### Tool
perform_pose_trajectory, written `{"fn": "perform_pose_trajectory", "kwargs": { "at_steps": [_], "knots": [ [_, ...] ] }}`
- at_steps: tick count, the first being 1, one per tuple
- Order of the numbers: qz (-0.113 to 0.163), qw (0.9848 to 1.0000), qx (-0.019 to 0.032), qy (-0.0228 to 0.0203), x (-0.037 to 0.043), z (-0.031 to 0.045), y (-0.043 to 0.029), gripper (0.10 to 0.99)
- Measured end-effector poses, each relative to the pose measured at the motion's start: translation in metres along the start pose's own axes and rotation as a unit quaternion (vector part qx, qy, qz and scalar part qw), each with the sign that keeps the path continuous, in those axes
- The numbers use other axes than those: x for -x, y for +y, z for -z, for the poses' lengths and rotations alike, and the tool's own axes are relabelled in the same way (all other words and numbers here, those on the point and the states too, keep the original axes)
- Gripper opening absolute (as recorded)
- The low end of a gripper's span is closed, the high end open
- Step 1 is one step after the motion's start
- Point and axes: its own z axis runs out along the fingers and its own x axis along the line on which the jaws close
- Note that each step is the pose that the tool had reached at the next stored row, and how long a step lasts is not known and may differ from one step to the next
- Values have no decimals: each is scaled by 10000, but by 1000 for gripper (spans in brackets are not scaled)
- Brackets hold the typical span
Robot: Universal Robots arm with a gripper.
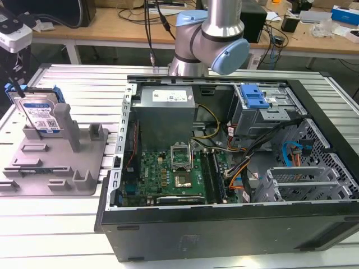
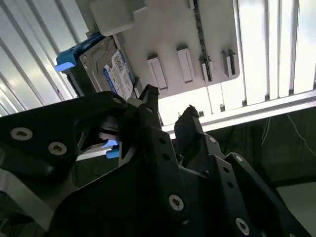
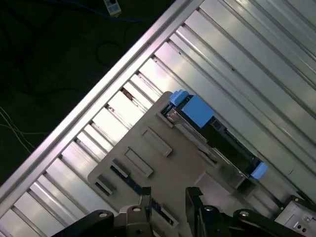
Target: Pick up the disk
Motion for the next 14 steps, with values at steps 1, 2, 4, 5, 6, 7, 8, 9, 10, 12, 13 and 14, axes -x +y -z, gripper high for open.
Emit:
{"fn": "perform_pose_trajectory", "kwargs": {
  "at_steps": [1,2,4,5,6,7,8,9,10,12,13,14],
  "knots": [
    [43,10000,0,2,0,-1,0,478],
    [143,9999,0,6,0,-2,0,478],
    [262,9997,0,10,0,-4,0,545],
    [354,9994,-3,13,3,-5,3,545],
    [423,9991,-19,9,8,-6,9,545],
    [472,9989,-35,0,9,-7,9,545],
    [550,9985,-51,-9,10,-9,9,545],
    [661,9978,-65,-13,10,-12,8,545],
    [749,9972,-68,-12,9,-13,9,545],
    [935,9956,-68,-6,9,-14,9,545],
    [1100,9939,-67,-1,9,-17,9,545],
    [1206,9927,-67,2,9,-19,9,545]
  ]
}}
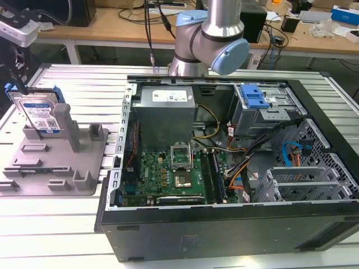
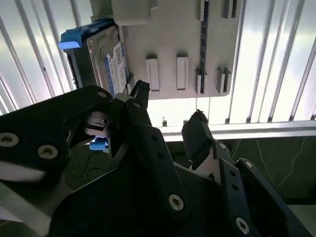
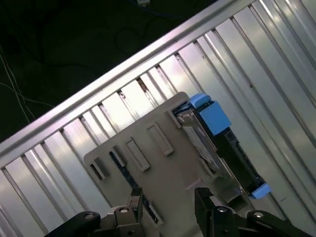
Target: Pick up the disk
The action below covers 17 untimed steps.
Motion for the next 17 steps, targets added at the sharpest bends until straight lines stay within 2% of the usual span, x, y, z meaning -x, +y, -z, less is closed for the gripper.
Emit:
{"fn": "perform_pose_trajectory", "kwargs": {
  "at_steps": [1,2,4,6,10,13,17],
  "knots": [
    [84,10000,1,2,0,-1,0,545],
    [329,9995,2,8,0,-4,0,545],
    [631,9980,3,14,0,-7,0,545],
    [972,9953,6,22,3,-14,-3,545],
    [1285,9917,8,30,7,-26,-12,545],
    [1566,9877,10,37,12,-36,-19,545],
    [1830,9831,11,43,27,-44,-24,545]
  ]
}}
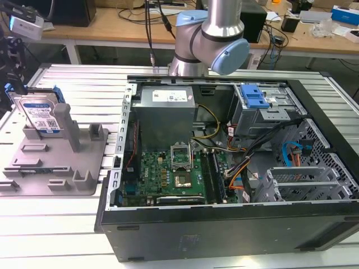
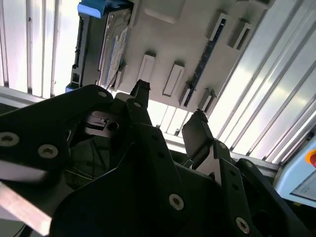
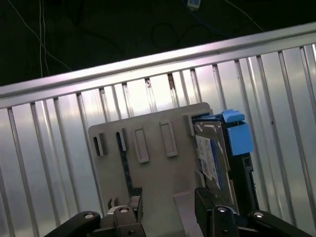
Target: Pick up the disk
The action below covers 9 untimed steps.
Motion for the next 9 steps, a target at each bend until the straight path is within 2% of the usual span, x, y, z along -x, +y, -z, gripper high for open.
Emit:
{"fn": "perform_pose_trajectory", "kwargs": {
  "at_steps": [7,9],
  "knots": [
    [331,9995,-7,6,32,-12,-5,545],
    [370,9993,-10,30,33,-12,-5,545]
  ]
}}
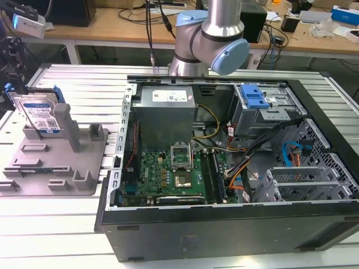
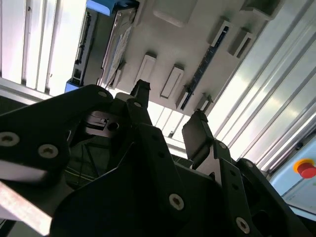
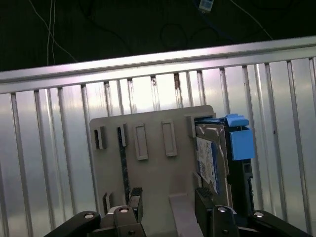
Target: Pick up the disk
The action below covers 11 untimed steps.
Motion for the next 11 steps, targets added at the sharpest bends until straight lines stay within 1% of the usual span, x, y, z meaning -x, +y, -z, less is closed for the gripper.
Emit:
{"fn": "perform_pose_trajectory", "kwargs": {
  "at_steps": [4,5,9,11],
  "knots": [
    [2,10000,-1,3,2,-1,-1,545],
    [11,10000,-1,4,28,-1,2,545],
    [157,9999,-1,7,213,-2,24,545],
    [198,9998,0,8,280,-2,33,545]
  ]
}}
